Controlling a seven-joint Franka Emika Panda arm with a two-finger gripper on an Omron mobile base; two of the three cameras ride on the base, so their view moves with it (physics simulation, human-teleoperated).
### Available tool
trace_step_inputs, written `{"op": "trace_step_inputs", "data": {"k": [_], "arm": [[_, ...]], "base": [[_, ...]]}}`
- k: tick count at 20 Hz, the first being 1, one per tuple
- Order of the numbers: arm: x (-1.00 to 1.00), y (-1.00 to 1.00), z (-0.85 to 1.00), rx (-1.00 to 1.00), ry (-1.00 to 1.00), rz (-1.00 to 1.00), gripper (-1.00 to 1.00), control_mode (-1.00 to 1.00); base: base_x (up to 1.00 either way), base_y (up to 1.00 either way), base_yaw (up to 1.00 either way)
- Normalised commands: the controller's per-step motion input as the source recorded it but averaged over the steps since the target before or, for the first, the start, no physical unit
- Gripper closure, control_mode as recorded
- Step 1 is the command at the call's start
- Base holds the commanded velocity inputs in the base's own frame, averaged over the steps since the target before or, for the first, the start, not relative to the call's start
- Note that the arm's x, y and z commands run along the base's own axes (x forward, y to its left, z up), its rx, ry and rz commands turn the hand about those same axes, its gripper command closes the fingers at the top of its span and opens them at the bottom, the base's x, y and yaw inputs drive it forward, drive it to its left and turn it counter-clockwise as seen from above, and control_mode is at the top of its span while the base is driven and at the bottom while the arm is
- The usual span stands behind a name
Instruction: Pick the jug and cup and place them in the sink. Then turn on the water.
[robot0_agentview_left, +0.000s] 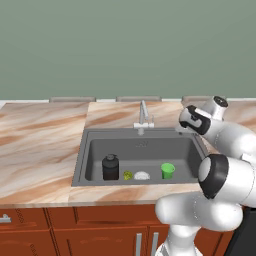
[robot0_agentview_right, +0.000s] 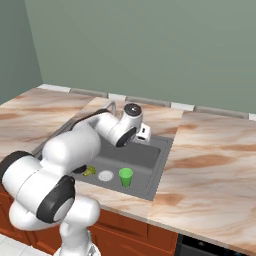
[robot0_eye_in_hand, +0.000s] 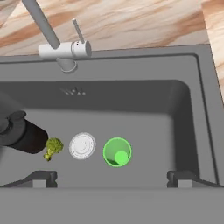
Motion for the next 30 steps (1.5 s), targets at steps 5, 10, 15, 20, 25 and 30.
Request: {"op": "trace_step_inputs", "data": {"k": [5,10,15,20,25,30], "arm": [[0.0,0.57,0.01,0.0,-0.12,-0.05,-1.0,-1.0],[0.0,0.33,0.25,0.0,-0.19,0.0,-1.0,-1.0],[0.0,0.01,0.06,0.01,-0.13,0.03,-1.0,-1.0],[0.0,0.0,0.0,0.0,-0.17,0.07,-1.0,-1.0],[0.0,0.0,0.0,0.0,-0.19,0.13,-1.0,-1.0],[0.0,0.0,0.06,0.0,-0.15,0.15,-1.0,-1.0]], "base": [[0.0,0.0,0.0],[0.0,0.0,0.0],[0.0,0.0,0.0],[0.0,0.0,0.0],[0.0,0.0,0.0],[0.0,0.0,0.0]]}}
